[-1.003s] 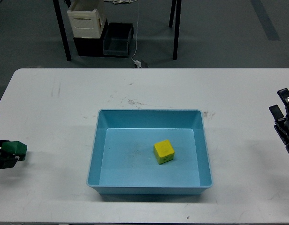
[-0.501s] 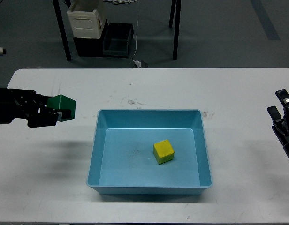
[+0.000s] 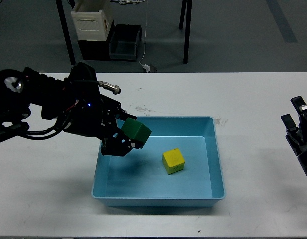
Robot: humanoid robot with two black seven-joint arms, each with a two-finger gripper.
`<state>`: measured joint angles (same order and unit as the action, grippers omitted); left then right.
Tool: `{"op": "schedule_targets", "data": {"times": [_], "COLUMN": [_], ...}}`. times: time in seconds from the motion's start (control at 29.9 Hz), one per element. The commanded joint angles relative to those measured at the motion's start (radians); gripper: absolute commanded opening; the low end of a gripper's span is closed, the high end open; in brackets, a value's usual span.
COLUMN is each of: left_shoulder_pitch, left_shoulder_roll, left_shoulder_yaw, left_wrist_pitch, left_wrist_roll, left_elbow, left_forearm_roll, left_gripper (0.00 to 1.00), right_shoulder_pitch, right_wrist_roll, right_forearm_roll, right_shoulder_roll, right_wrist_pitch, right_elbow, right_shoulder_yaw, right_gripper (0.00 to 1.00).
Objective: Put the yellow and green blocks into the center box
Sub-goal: 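Lift the green cube and carry it into the blue bin, then release the green cube beside the yellow cube and raise the left gripper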
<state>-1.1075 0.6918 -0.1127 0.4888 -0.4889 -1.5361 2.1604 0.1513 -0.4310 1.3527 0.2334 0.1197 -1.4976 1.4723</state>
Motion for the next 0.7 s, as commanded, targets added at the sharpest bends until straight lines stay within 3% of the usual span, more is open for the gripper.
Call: {"op": "schedule_targets", "data": {"times": [0.0,0.17,0.3,0.37,0.5,0.67], "left_shoulder_pitch": [0.005,0.015,0.021,0.023,0.023,0.025], "left_shoulder_roll": [-0.049,-0.081,-0.11,-0.132,-0.155,-0.15], "left_shoulder_yaw": [0.066,0.102,0.1,0.1,0.084,0.004], "left_wrist_pitch": [0.0,0.0,0.0,0.0,0.0,0.0], "left_wrist_roll": [0.0,0.0,0.0,0.0,0.0,0.0], "left_elbow": [0.047,0.059,0.105,0.126,0.155,0.156], "left_forearm_roll": [0.021,0.021,0.021,0.021,0.021,0.004], "left_gripper": [0.38,0.48,0.81,0.9,0.99,1.0], "right_shoulder_pitch": [0.001,0.001,-0.001,-0.001,-0.002,-0.006], "right_wrist_roll": [0.0,0.0,0.0,0.001,0.001,-0.003], "right_forearm_roll": [-0.001,-0.001,-0.001,-0.001,-0.001,0.0], "right_shoulder_roll": [0.0,0.0,0.0,0.0,0.0,0.001], "right_wrist_pitch": [-0.02,-0.028,-0.026,-0.026,-0.026,-0.026], "right_elbow": [-0.001,-0.001,-0.001,-0.003,-0.006,-0.013], "right_shoulder_yaw": [0.0,-0.001,-0.003,-0.003,-0.004,-0.023], "right_gripper": [1.0,1.0,1.0,1.0,1.0,1.0]}}
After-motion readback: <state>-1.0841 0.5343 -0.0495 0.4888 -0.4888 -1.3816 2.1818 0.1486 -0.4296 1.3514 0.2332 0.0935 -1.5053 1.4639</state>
